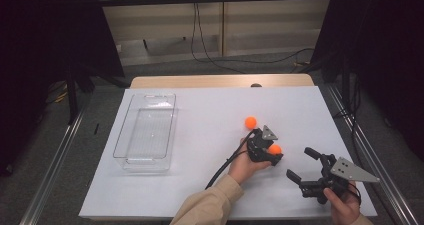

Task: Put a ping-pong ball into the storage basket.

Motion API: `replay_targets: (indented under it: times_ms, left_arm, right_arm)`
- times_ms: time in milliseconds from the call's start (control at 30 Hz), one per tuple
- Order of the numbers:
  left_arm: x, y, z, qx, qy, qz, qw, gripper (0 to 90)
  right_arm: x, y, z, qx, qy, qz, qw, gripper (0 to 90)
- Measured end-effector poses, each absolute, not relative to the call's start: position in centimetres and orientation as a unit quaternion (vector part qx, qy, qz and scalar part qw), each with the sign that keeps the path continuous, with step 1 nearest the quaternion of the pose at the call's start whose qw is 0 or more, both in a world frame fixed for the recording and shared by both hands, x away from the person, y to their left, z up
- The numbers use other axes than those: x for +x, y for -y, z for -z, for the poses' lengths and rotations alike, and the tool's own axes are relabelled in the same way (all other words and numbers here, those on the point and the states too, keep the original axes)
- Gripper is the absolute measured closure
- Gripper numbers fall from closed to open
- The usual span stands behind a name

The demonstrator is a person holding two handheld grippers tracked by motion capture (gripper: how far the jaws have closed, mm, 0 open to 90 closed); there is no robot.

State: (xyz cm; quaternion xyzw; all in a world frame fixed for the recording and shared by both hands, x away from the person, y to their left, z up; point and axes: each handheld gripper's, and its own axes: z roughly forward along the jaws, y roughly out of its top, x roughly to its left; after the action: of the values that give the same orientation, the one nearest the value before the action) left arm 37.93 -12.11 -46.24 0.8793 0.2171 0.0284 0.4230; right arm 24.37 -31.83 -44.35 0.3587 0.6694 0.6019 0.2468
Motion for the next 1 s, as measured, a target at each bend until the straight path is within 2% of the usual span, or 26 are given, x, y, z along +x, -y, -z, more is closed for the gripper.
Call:
replay_targets:
  times_ms: [1000]
  left_arm:
    - [38.02, 12.37, 46.14, 0.881, -0.216, -0.023, 0.421, 50.4]
  right_arm:
    - [24.39, 31.86, 44.36, 0.358, -0.669, -0.602, 0.248, 1.1]
